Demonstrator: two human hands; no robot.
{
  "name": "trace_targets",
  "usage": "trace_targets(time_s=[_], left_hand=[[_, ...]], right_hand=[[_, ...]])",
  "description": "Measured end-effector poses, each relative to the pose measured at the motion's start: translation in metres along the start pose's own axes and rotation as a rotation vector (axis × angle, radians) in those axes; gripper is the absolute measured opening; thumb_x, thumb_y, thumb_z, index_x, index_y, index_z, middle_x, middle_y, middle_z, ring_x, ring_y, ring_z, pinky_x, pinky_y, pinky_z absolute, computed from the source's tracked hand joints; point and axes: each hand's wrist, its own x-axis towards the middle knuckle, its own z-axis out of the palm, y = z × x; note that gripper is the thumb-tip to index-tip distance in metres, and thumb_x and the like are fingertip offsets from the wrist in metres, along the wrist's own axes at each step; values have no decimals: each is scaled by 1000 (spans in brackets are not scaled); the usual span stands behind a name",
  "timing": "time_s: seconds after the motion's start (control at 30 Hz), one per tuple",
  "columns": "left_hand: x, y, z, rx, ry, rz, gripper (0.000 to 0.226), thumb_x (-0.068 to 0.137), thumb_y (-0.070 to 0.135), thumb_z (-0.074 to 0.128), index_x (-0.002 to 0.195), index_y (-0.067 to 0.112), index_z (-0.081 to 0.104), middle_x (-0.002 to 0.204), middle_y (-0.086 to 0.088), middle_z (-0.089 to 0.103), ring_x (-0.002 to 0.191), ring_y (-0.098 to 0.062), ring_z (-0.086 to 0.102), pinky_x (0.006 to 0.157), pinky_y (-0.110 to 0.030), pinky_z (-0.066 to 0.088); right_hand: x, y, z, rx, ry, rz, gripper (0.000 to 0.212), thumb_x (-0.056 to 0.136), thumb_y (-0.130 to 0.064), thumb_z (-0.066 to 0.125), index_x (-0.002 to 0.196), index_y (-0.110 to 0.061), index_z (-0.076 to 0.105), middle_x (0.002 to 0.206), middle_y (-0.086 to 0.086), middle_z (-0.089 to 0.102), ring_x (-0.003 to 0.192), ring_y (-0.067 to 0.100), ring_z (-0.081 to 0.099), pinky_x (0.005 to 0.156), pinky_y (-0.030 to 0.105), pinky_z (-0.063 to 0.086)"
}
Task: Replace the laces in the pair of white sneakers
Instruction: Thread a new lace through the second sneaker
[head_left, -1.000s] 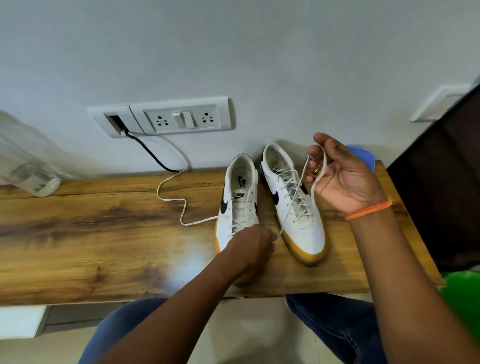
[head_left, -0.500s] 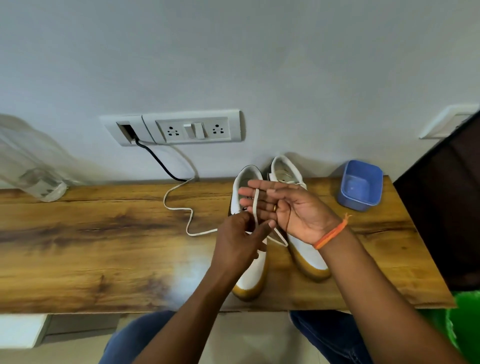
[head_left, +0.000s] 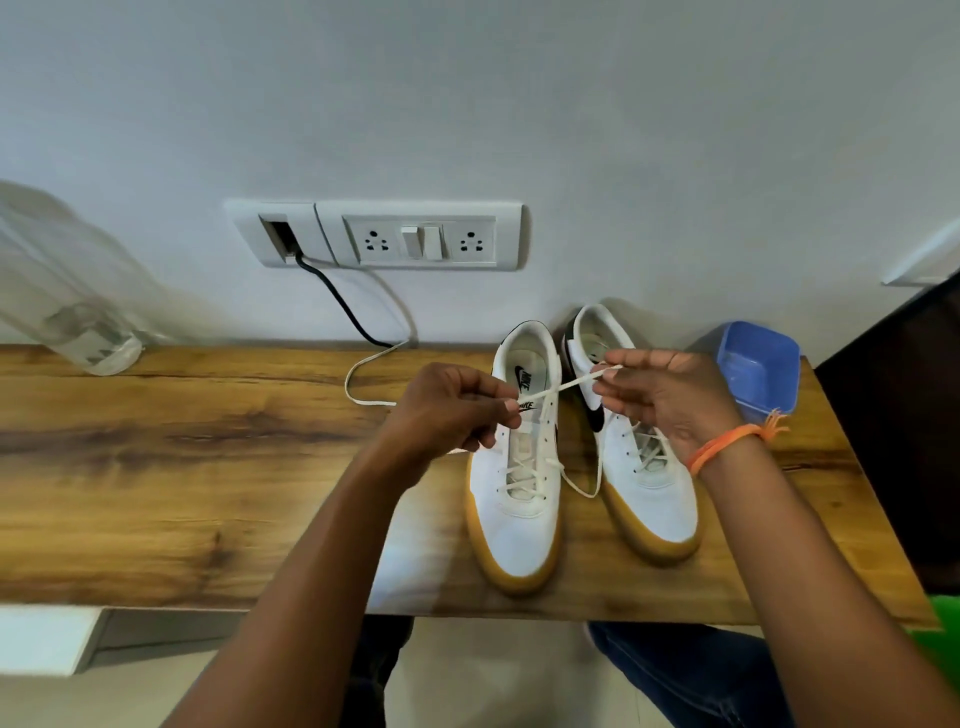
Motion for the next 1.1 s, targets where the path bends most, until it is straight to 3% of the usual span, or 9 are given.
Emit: trace_targets(time_s=[0.13, 0.27, 0.33, 0.43, 0.53, 0.67, 0.87, 1.0, 1.1], left_hand=[[1, -3, -17, 59, -6, -55, 10, 88, 1, 64, 94, -1, 72, 81, -18, 72, 47, -14, 41, 48, -23, 31], [6, -5, -19, 62, 23, -82, 11, 87, 0, 62, 90, 0, 72, 79, -16, 73, 48, -14, 37, 47, -22, 28], [8, -10, -13, 113, -17, -73, 10, 86, 3, 65, 92, 3, 74, 87, -18, 75, 48, -9, 40, 48, -22, 29], [12, -11, -3, 174, -116, -46, 12, 86, 10, 71, 97, 8, 75, 89, -9, 77, 56, 0, 50, 49, -16, 33], [17, -9, -1, 77, -130, -8, 13, 85, 9, 74, 96, 3, 74, 83, -8, 76, 62, -5, 52, 50, -13, 35], [19, -11, -6, 93, -70, -54, 13, 81, 9, 78, 89, 0, 74, 76, -10, 74, 50, -2, 49, 45, -12, 36], [23, -18, -2, 115, -90, -53, 11, 85, 15, 76, 93, 7, 74, 83, -7, 77, 66, -10, 52, 59, -23, 40], [23, -16, 6, 150, -80, -15, 6, 85, 17, 76, 88, 12, 74, 80, -3, 77, 61, -7, 53, 53, -17, 41], [24, -17, 7, 112, -48, -23, 11, 84, 17, 77, 89, 8, 75, 80, -5, 77, 59, -6, 57, 52, -15, 42]], right_hand=[[-1, 5, 3, -196, 32, -17, 19, 87, 0, 66, 106, 4, 68, 85, 17, 73, 66, 21, 70, 60, 26, 60], [-2, 9, 1, -458, 6, -35, 23, 84, -5, 71, 107, -7, 70, 72, 13, 71, 46, 13, 50, 44, 23, 43], [-4, 10, 7, -524, -11, -161, 33, 81, -12, 76, 113, -17, 71, 68, 8, 65, 51, 8, 51, 56, 22, 43], [-14, 13, 25, -392, -240, -277, 36, 84, -16, 74, 118, -27, 68, 99, 1, 70, 92, 5, 64, 84, 17, 49], [-21, 21, 36, -409, -398, -240, 27, 91, -9, 63, 118, -14, 68, 99, 9, 75, 89, 4, 68, 78, 16, 52], [-17, 27, 30, -593, -306, -250, 15, 90, -14, 68, 102, -11, 76, 78, 8, 74, 73, 14, 68, 71, 23, 53], [-19, 28, 31, -638, -260, -110, 11, 91, -19, 67, 94, -11, 74, 78, 8, 72, 63, 11, 63, 53, 21, 50], [-17, 33, 33, -936, -134, -441, 23, 87, -24, 72, 110, -22, 73, 87, -4, 69, 73, 10, 63, 67, 25, 50], [-17, 34, 37, -627, -235, -372, 29, 89, -10, 69, 115, -22, 71, 93, -5, 73, 81, 7, 69, 65, 19, 52]])
